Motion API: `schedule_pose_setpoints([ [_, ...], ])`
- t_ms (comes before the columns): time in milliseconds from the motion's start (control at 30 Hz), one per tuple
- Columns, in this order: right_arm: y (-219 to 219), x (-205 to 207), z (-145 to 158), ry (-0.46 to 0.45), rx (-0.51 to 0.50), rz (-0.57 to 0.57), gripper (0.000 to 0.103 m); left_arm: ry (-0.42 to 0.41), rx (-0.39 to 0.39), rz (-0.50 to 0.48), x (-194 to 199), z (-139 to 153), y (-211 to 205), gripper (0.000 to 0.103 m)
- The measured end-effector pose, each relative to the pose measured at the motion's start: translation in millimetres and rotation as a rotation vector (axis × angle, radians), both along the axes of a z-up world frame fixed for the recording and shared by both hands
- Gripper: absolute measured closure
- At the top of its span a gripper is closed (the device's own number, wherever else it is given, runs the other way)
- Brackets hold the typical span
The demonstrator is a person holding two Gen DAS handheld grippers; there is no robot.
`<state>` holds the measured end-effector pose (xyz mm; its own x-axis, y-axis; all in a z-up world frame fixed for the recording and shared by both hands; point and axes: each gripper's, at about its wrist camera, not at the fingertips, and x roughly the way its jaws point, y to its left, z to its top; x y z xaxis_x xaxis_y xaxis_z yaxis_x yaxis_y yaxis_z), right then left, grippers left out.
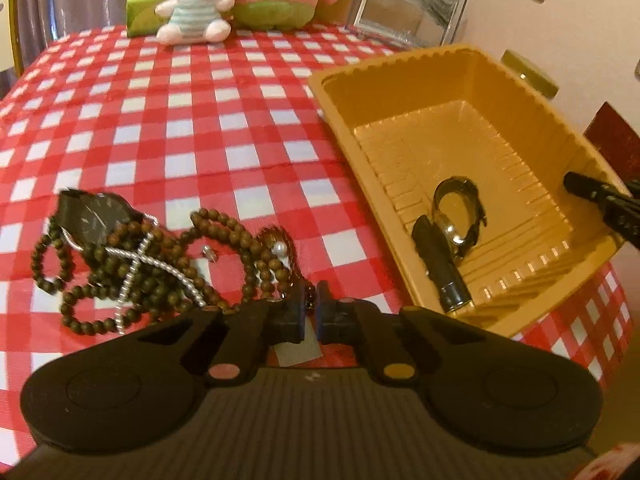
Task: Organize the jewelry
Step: 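Grasp a small bead strand from the jewelry pile with the left gripper, then carry the bead strand into the orange tray and open the left gripper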
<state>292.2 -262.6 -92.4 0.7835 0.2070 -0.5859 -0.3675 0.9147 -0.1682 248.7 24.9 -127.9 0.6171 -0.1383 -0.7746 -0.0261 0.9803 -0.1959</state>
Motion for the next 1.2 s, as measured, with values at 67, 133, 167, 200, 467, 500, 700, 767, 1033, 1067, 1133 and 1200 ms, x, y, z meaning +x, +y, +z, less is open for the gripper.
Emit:
schedule_pose_setpoints([
  [67, 0, 0, 0, 0.001, 0.000, 0.000, 0.099, -0.017, -0.008, 0.005, -4, 9, 3, 0.099],
  [133, 0, 0, 0, -0.001, -0.001, 0.001, 0.099, -0.043, -0.006, 0.011, -9, 20, 7, 0.099],
  [167, 0, 0, 0, -0.001, 0.000, 0.001, 0.099, -0.053, -0.007, 0.013, -11, 25, 9, 0.099],
  [200, 0, 0, 0, -0.001, 0.000, 0.000, 0.099, -0.065, -0.008, 0.016, -12, 31, 11, 0.099],
  [467, 5, -1, 2, -0.009, -0.003, 0.007, 0.100, -0.147, -0.009, 0.050, -18, 72, 28, 0.099],
  [500, 6, -1, 3, -0.010, -0.003, 0.007, 0.100, -0.153, -0.013, 0.051, -18, 76, 29, 0.099],
  [700, 12, -1, 4, -0.018, -0.005, 0.023, 0.100, -0.185, -0.029, 0.046, -13, 93, 32, 0.099],
  [767, 15, 0, 5, -0.022, -0.007, 0.026, 0.100, -0.194, -0.029, 0.036, -9, 96, 29, 0.099],
  [1033, 25, 6, 7, -0.037, -0.003, 0.025, 0.100, -0.207, -0.064, -0.016, 14, 96, 5, 0.099],
  [1067, 25, 7, 7, -0.040, -0.003, 0.027, 0.100, -0.209, -0.065, -0.024, 18, 96, 1, 0.099],
  [1133, 26, 8, 7, -0.041, 0.000, 0.028, 0.100, -0.211, -0.064, -0.043, 25, 95, -7, 0.099],
  [1200, 28, 9, 6, -0.040, -0.001, 0.023, 0.100, -0.202, -0.069, -0.052, 32, 93, -14, 0.099],
])
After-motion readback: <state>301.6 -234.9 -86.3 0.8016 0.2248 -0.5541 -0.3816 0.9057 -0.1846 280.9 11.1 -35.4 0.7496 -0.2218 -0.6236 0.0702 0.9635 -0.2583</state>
